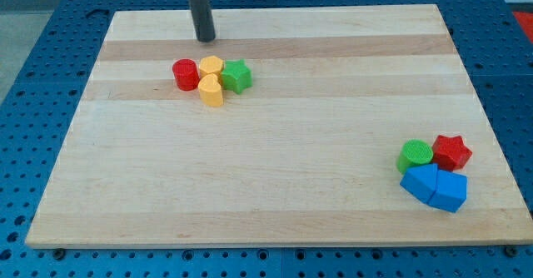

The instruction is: Move your arm towards center left

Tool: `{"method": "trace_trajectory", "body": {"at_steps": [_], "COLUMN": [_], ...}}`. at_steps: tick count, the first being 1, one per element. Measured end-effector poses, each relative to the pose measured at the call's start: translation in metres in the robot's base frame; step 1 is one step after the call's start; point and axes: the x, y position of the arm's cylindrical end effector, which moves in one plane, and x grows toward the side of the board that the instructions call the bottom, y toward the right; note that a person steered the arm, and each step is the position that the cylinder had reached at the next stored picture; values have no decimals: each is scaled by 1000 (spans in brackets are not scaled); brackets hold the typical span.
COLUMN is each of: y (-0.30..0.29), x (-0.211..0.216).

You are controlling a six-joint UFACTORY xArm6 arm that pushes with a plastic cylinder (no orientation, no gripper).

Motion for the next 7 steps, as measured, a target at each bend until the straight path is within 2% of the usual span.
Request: {"method": "trace_trajectory", "body": {"at_steps": [2, 5, 7], "y": [-14, -75, -124], "x": [-1, -22, 25]}}
